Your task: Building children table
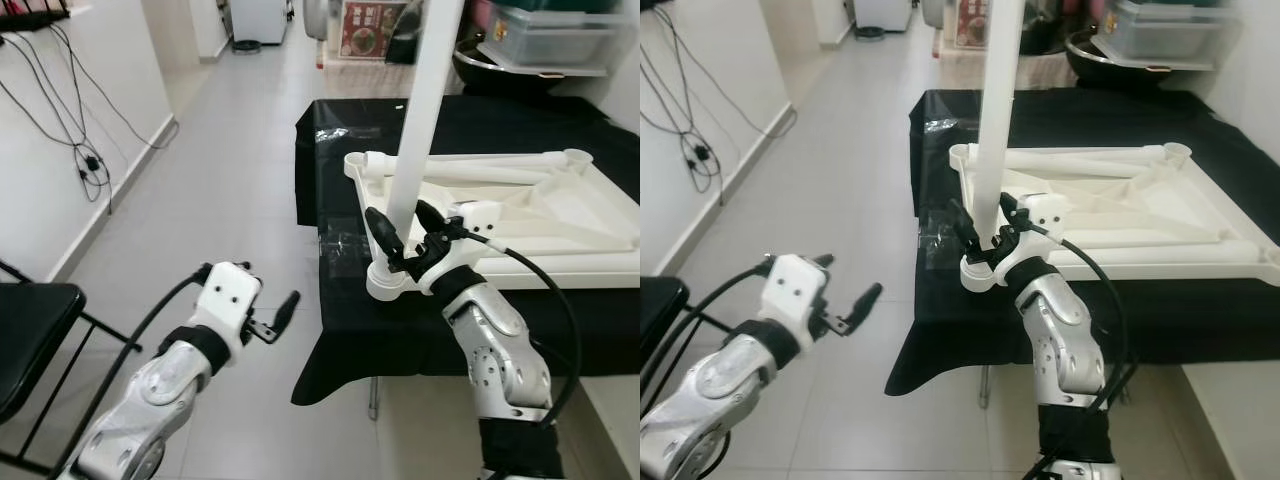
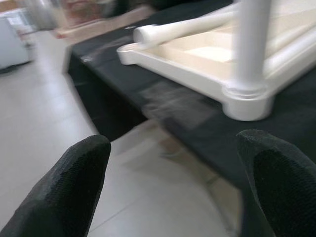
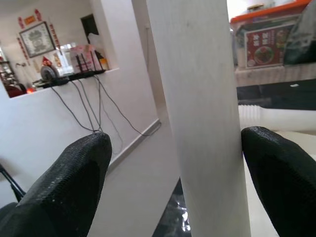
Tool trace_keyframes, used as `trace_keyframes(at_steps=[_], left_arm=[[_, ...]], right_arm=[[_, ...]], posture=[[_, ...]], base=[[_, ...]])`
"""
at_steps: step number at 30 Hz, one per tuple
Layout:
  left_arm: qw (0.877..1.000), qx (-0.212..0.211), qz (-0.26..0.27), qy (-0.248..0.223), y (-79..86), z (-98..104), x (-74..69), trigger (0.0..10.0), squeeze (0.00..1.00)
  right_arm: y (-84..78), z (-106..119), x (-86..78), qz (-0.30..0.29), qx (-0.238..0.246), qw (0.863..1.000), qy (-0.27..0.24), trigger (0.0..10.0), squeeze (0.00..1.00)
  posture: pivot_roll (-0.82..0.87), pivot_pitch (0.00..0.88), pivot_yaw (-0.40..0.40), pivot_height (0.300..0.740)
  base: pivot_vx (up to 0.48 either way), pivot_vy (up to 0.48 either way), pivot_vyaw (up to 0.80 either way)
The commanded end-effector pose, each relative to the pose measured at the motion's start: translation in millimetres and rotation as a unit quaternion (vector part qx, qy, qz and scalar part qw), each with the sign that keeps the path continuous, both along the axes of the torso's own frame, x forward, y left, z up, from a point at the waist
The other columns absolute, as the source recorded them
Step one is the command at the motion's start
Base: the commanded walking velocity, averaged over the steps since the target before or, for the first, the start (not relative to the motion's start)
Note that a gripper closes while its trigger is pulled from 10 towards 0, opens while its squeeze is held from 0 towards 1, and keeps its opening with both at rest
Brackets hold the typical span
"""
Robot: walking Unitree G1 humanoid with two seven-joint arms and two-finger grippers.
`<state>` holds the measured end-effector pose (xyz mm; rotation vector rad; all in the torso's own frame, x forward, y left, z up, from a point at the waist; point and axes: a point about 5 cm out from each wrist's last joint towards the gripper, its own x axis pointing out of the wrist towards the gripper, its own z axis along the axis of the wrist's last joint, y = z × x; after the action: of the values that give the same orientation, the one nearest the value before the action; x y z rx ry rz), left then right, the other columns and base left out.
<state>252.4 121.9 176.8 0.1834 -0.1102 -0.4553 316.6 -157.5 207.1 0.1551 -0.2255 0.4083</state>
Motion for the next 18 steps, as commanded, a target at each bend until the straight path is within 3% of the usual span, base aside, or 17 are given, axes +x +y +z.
trace_keyframes(at_steps=[1,6,13,17,18], left_arm=[[1.000,0.004,-0.004,0.002,-0.9,-2.3,-1.4,10.0,0.00],[1.000,-0.004,-0.015,0.000,-3.6,-0.7,-2.5,10.0,0.00],[0.999,-0.010,-0.050,-0.011,-12.1,5.0,-9.3,10.0,0.00],[0.997,-0.011,-0.075,-0.026,-14.3,15.5,-18.8,10.0,0.00],[0.997,-0.011,-0.075,-0.026,-14.3,15.5,-18.8,10.0,0.00]], right_arm=[[1.8,-4.1,-1.2,0.009,0.004,1.000,0.007,10.0,0.00],[-9.4,-2.7,2.3,-0.001,-0.010,1.000,0.006,10.0,0.00],[-4.1,-6.5,16.9,0.066,-0.100,0.993,0.005,10.0,0.00],[-9.1,7.0,42.1,0.071,-0.122,0.990,-0.005,10.0,0.00],[-9.1,7.0,42.1,0.071,-0.122,0.990,-0.005,10.0,0.00]], posture=[[0.13,0.121,0.010,0.740],[0.13,0.130,0.011,0.740],[0.14,0.150,0.012,0.740],[0.16,0.178,0.000,0.740],[0.16,0.178,0.000,0.740]], base=[[0.000,0.000,0.00],[0.000,0.000,0.00],[0.000,0.000,0.00],[0.000,0.000,0.00],[0.000,0.000,0.00]])
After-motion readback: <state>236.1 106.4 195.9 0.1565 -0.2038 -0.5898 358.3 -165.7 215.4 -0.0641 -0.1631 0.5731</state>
